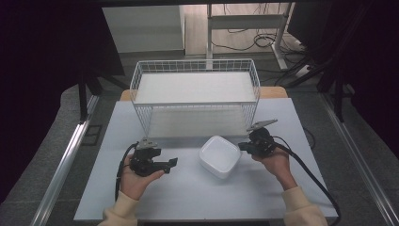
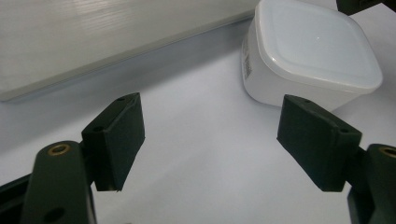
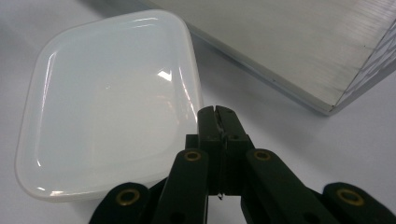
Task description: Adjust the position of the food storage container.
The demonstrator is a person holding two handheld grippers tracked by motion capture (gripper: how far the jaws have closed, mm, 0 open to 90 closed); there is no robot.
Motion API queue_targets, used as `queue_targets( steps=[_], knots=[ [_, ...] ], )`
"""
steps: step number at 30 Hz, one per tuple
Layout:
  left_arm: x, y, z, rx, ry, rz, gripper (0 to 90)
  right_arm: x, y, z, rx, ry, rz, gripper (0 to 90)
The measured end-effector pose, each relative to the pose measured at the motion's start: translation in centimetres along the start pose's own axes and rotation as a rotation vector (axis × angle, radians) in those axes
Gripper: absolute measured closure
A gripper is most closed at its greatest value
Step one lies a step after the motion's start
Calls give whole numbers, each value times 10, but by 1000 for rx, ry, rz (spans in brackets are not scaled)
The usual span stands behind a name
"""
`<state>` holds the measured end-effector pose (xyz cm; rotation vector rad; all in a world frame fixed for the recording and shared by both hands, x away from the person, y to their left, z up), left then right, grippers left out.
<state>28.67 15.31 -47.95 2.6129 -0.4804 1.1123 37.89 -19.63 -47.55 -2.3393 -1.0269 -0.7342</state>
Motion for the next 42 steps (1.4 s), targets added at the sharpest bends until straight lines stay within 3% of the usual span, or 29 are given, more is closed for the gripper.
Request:
queue_targets(
  steps=[3, 7, 9, 15, 17, 23, 25, 32, 39, 42],
  knots=[
    [0, 0, 0, 1, 1, 0, 228, -1, 4, 6, -32, -31, -2, 890],
    [0, 0, 0, -2, 1, 8, 226, -4, 4, 12, -34, -66, -15, 890],
    [0, -1, 0, -2, 3, 9, 226, -6, -3, 10, 0, -63, -26, 890],
    [0, -4, -2, -5, 10, -2, 227, -14, -21, 7, 21, -75, -34, 890],
    [0, -4, -2, -5, 9, -2, 226, -22, -31, 7, 54, -83, -36, 890],
    [0, -3, -1, -4, 4, -1, 227, -32, -44, 8, 69, -105, -39, 890],
    [0, -3, -2, -6, 6, -4, 227, -35, -53, 10, 104, -117, -48, 890],
    [0, -5, -3, -4, 8, -10, 227, -37, -63, 13, 131, -130, -62, 890],
    [0, -6, -4, -5, 10, -13, 227, -37, -64, 14, 127, -132, -66, 889],
    [1, -6, -5, -4, 16, -14, 228, -32, -60, -4, 80, -72, -69, 890]
  ],
)
Point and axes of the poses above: each handheld gripper's, and its own axes: z roughly forward along the jaws, x roughly out of its top, y roughly to its right, the point moved 2 cm from there along z, roughly forward along the jaws, and after that the axes turned 10 degrees about x, right-handed, at the moved point
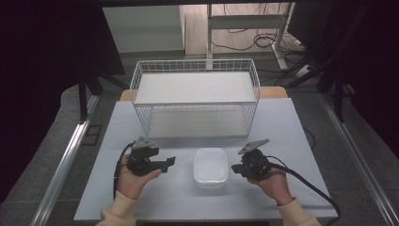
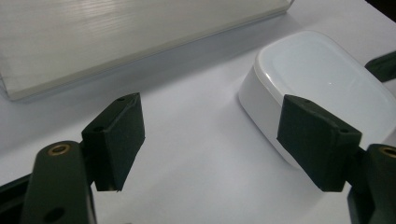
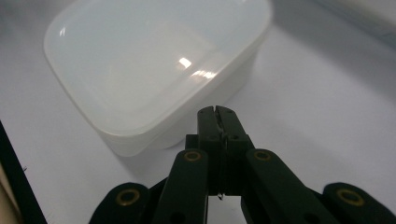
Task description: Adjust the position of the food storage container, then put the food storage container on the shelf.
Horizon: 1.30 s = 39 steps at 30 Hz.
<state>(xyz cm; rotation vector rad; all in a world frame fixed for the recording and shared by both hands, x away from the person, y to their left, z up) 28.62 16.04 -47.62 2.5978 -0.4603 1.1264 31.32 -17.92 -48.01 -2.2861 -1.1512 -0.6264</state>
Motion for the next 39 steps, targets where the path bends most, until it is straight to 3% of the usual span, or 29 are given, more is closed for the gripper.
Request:
queue_targets(
  steps=[4, 6, 8, 9, 12, 16, 22, 26, 31, 33, 36, 37, 38, 39],
  knots=[
    [0, 1, -1, -2, 1, -1, 229, 0, 1, -13, -13, 51, 8, 887],
    [1, 2, -2, -6, 5, -4, 229, 0, 5, -22, -8, 111, 30, 743],
    [1, 2, -2, -7, 8, -7, 229, 0, 7, -24, -21, 139, 60, 456],
    [1, 2, -2, -7, 8, -7, 228, 1, 9, -24, -33, 150, 73, 392],
    [1, 2, -3, -17, 13, -19, 226, 1, 10, -25, -20, 179, 92, 315],
    [2, 1, -4, -29, 13, -28, 224, -1, 14, -25, 21, 215, 139, 288],
    [1, 1, -4, -55, 10, -50, 221, -1, 14, -24, 61, 226, 152, 243],
    [2, 4, -3, -75, 6, -54, 214, 0, 12, -22, 113, 241, 173, 250],
    [2, 11, 3, -105, -18, -56, 207, 2, 6, -18, 132, 240, 192, 265],
    [1, 15, 6, -148, -37, -83, 207, 3, 4, -16, 150, 238, 197, 270],
    [1, 17, 8, -179, -46, -103, 206, 4, 1, -16, 165, 239, 203, 274],
    [1, 20, 9, -213, -52, -128, 204, 5, -1, -14, 179, 238, 208, 278],
    [1, 20, 9, -213, -52, -128, 201, 5, -1, -14, 179, 238, 208, 278],
    [1, 22, 12, -239, -61, -154, 196, 6, -2, -12, 204, 238, 219, 284]
  ],
)
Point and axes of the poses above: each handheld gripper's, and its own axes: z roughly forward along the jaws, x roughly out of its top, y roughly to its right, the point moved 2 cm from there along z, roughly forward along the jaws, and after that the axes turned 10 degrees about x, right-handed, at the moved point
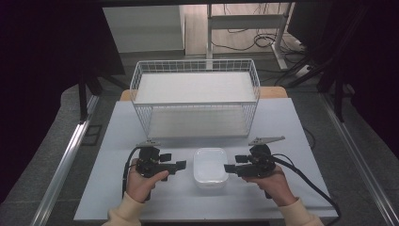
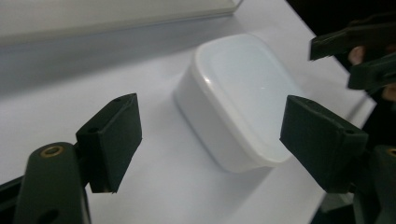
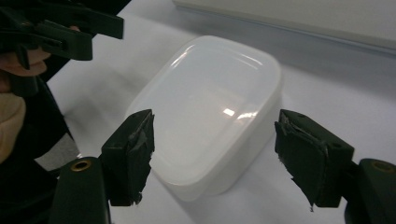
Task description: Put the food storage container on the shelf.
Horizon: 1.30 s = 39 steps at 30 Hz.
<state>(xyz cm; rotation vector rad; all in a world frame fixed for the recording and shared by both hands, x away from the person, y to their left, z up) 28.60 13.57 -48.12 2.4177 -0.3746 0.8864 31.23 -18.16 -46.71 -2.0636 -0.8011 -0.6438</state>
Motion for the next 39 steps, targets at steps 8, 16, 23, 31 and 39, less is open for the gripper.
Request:
queue_targets(
  steps=[8, 16, 23, 31, 39],
  knots=[
    [-1, 7, 19, -77, -56, -52, 205, -2, 4, 10, 3, -12, 28, 303],
    [6, 6, 41, -137, -87, -118, 259, -3, 11, 20, 18, -16, 72, 337],
    [3, 2, 53, -147, -121, -155, 308, -4, 17, 27, 15, -19, 115, 367],
    [-1, 3, 62, -179, -157, -170, 415, -7, 20, 31, 0, -31, 153, 441],
    [-2, 6, 58, -148, -151, -180, 564, -10, 28, 25, 33, 8, 246, 603]
  ],
)
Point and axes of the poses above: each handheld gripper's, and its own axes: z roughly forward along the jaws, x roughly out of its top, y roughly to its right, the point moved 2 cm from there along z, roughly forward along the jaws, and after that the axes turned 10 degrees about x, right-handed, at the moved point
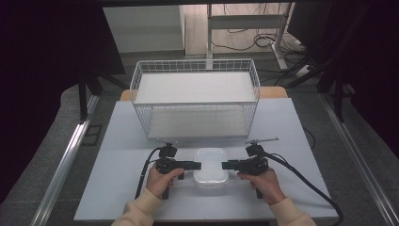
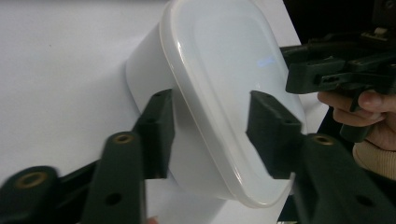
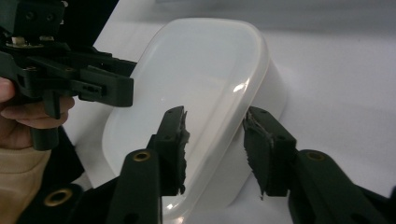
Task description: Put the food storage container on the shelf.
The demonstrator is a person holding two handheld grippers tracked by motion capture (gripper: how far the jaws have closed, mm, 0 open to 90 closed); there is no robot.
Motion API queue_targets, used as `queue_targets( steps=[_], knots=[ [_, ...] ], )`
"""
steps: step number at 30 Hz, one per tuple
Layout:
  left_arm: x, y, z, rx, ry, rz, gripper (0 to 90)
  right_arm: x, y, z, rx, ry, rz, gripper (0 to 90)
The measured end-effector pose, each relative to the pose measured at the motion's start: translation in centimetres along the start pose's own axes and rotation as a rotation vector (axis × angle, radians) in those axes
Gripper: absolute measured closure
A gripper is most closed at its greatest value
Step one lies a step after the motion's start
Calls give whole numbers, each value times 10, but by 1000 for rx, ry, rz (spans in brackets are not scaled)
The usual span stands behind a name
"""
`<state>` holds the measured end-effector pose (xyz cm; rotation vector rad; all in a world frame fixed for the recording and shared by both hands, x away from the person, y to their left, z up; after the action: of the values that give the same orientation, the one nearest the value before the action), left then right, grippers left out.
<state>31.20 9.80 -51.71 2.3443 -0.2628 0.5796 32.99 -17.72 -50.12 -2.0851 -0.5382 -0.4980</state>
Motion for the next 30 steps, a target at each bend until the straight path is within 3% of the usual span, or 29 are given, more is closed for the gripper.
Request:
queue_targets(
  steps=[5, 15, 30],
  knots=[
    [-1, 0, -8, -4, 27, 6, 662, -1, 0, -6, 42, 13, 31, 666],
    [-4, 5, -22, -27, 66, 24, 763, -1, -7, -16, 72, 42, -8, 764],
    [-4, 13, -34, -20, 110, 76, 791, 1, -21, -21, 39, 45, -93, 787]
  ],
)
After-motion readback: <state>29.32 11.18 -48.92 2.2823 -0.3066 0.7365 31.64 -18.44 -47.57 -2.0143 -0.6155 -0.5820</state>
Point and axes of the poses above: each handheld gripper's, and its own axes: z roughly forward along the jaws, x roughly out of its top, y roughly to its right, the point moved 2 cm from there along z, roughly forward along the jaws, and after that the axes turned 10 degrees about x, right-handed, at the moved point
